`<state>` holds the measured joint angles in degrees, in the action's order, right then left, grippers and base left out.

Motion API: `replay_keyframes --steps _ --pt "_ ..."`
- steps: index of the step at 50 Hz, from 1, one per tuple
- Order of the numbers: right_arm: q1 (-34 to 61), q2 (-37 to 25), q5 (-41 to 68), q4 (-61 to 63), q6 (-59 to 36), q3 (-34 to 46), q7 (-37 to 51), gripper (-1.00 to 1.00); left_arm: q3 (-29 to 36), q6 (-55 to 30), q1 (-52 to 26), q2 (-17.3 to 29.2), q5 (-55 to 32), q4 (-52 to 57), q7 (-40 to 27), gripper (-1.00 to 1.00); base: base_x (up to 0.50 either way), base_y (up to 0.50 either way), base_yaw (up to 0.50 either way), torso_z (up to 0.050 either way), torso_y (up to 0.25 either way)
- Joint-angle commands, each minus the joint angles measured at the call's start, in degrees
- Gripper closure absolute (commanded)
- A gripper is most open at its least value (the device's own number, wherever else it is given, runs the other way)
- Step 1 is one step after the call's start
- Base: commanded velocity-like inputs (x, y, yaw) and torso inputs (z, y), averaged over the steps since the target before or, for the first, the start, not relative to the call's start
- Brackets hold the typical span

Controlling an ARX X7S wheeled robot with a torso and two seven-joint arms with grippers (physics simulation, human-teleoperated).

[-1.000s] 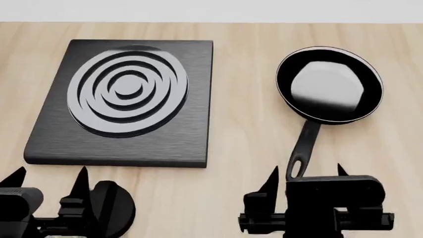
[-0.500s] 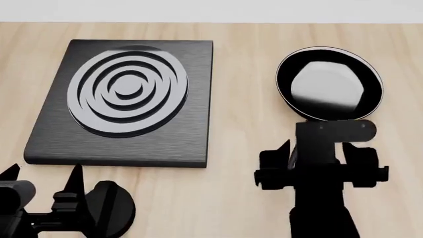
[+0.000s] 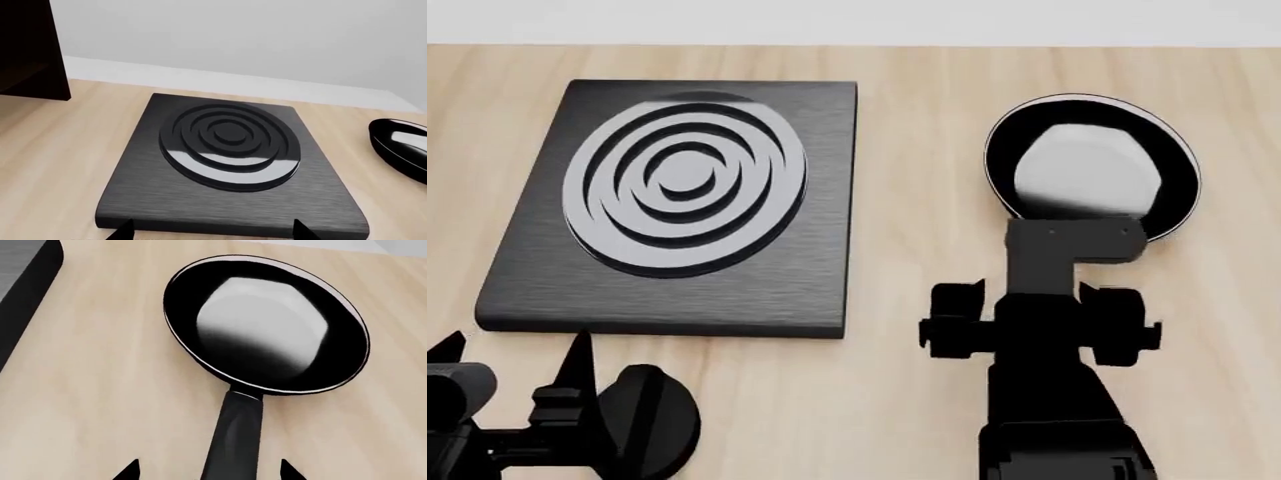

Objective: Put the frying pan on the cabinet shelf.

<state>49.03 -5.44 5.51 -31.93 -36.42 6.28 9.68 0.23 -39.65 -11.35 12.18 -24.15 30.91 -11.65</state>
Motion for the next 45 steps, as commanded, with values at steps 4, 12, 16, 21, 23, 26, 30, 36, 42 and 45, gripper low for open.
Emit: replay_keyframes --steps 4,12,16,21,23,26,30,36,42,45 --pt "2.76 1.52 1.24 -14.30 7.97 -0.90 -0.08 -1.00 0.00 0.38 0.34 -0.20 -0.15 0.44 -0.06 -1.00 0.00 0.00 0.00 0.000 -0.002" --pt "3.74 1.10 1.27 -22.08 13.39 -1.24 0.76 -1.00 0.10 0.52 0.43 0.08 -0.32 0.46 -0.29 -1.00 0.00 0.00 0.00 0.000 -0.003" --pt "3.35 0.73 1.47 -22.55 13.58 -1.34 0.98 -1.00 0.58 1.02 0.47 0.07 -0.09 -0.11 -0.24 -1.00 0.00 0.00 0.00 0.000 -0.006" --pt "2.61 0.52 1.75 -22.45 13.72 -1.23 0.96 -1.00 1.14 1.11 0.30 0.13 0.01 -0.39 -0.32 -1.00 0.01 0.00 0.00 0.000 -0.009" --pt "2.36 0.46 1.92 -22.25 13.89 -1.25 0.86 -1.00 1.24 1.12 0.33 0.15 0.02 -0.38 -0.42 -1.00 0.00 0.00 0.00 0.000 -0.005" --pt "1.55 0.30 2.14 -20.22 12.87 -1.27 1.13 -1.00 1.41 1.23 0.34 0.21 0.01 -0.48 -0.48 -1.00 0.01 0.00 0.00 0.000 -0.007" --pt "0.10 0.10 2.40 -15.14 10.38 -1.09 1.65 -1.00 1.61 1.46 0.34 0.30 0.04 -0.72 -0.50 -1.00 0.00 0.00 0.00 0.000 -0.006" --pt "-2.15 -0.49 2.24 -6.66 6.84 -0.22 2.45 1.00 1.78 1.80 0.36 0.47 0.01 -0.95 -0.54 -1.00 0.00 0.00 0.00 0.000 -0.003" --pt "-4.83 -1.17 2.53 4.80 1.05 0.71 3.09 1.00 2.03 1.55 0.35 0.58 -0.20 -0.63 -0.82 -1.00 0.00 0.00 0.00 0.000 -0.002" --pt "-5.57 -1.42 2.69 8.61 -0.65 1.06 3.27 1.00 2.08 1.49 0.32 0.65 -0.30 -0.46 -0.96 -1.00 0.00 0.00 0.00 0.000 0.000"
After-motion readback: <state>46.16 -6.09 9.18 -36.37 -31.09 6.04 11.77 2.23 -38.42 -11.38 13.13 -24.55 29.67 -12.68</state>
